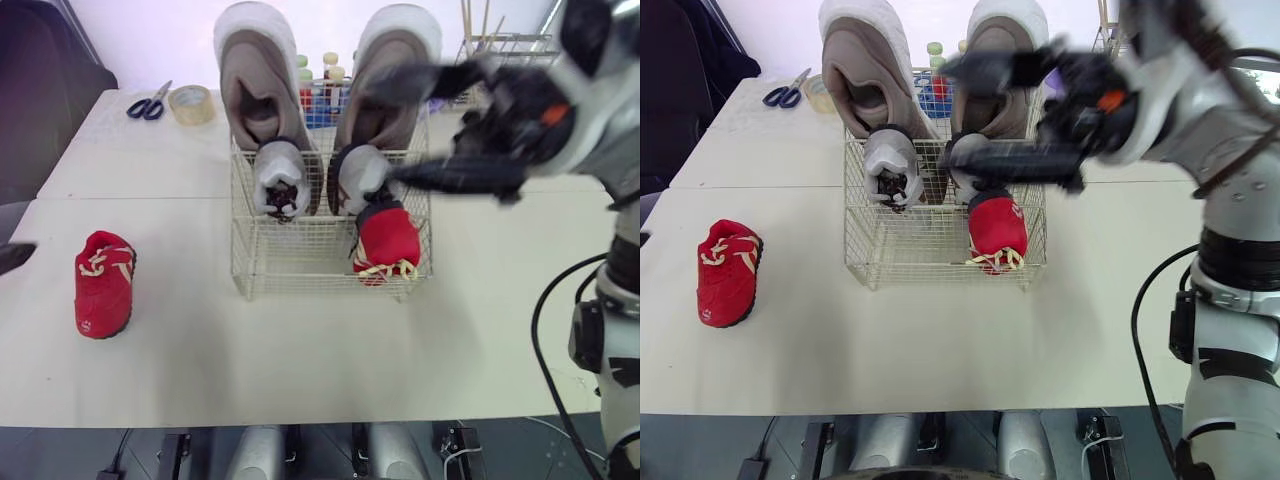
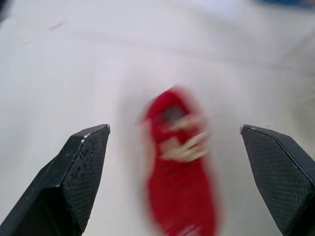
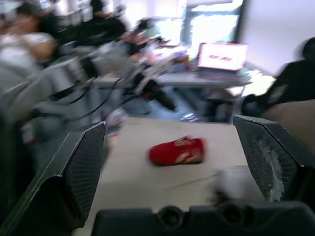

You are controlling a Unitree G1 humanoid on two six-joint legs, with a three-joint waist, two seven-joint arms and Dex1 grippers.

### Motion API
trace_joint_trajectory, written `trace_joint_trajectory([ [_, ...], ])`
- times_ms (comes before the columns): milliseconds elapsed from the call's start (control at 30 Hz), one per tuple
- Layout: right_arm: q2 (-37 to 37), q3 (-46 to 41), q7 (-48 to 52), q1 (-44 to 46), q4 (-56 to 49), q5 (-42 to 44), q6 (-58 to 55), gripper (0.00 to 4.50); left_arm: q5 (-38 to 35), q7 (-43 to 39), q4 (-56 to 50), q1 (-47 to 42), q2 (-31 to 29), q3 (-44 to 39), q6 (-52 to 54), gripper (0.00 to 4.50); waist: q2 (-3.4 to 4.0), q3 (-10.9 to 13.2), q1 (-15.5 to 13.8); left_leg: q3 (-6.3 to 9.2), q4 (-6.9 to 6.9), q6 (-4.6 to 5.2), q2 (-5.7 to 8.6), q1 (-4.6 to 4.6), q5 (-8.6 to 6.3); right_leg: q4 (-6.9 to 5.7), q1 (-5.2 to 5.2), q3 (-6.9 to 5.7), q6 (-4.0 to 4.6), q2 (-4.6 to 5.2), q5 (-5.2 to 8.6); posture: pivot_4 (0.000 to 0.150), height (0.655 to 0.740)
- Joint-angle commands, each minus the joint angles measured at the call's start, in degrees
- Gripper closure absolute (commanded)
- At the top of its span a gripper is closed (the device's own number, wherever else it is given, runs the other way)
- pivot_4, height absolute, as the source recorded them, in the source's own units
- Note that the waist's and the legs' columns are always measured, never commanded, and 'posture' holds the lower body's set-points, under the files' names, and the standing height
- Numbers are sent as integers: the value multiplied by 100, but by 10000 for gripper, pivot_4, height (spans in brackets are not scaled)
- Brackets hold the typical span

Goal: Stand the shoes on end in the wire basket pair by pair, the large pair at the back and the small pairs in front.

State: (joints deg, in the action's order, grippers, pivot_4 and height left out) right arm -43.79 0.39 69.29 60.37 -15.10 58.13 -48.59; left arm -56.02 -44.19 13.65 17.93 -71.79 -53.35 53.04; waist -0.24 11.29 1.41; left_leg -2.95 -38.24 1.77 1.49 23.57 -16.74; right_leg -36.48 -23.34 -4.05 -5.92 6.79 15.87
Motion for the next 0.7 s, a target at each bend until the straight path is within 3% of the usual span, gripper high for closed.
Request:
trace_joint_trajectory([
  [33,-342,458,752,113,-223,-392,9,0,240,-1558,496,300,-81,-12,142,913,-11,-5,-35,-8,0,4,0,0,-3,3,0,0,0,2,0,1500,7400],
  [167,-549,530,1332,174,-68,-574,135,0,606,-2421,1122,-101,-92,786,-55,913,-20,-9,-88,-13,-3,8,1,-2,-8,14,-10,-3,0,9,0,1500,7400],
  [333,-1020,450,1963,336,81,-503,-194,0,1329,-2835,1934,-1461,24,2163,-459,913,-29,-15,-62,-5,2,0,0,-4,-7,9,-11,-8,6,11,-4,1500,7400],
  [533,-1383,361,1966,490,20,-474,-643,0,2449,-2704,3508,-3630,628,3395,-1447,913,-31,-17,-51,-23,10,0,0,-2,-6,-3,-14,-9,6,18,-5,1500,7400],
  [700,-1443,132,1648,435,-104,-342,-929,0,3115,-2707,4499,-4722,1054,3883,-1963,913,-62,-25,-60,-49,-6,1,0,1,-3,-63,-42,-90,5,55,-6,1500,7400],
])
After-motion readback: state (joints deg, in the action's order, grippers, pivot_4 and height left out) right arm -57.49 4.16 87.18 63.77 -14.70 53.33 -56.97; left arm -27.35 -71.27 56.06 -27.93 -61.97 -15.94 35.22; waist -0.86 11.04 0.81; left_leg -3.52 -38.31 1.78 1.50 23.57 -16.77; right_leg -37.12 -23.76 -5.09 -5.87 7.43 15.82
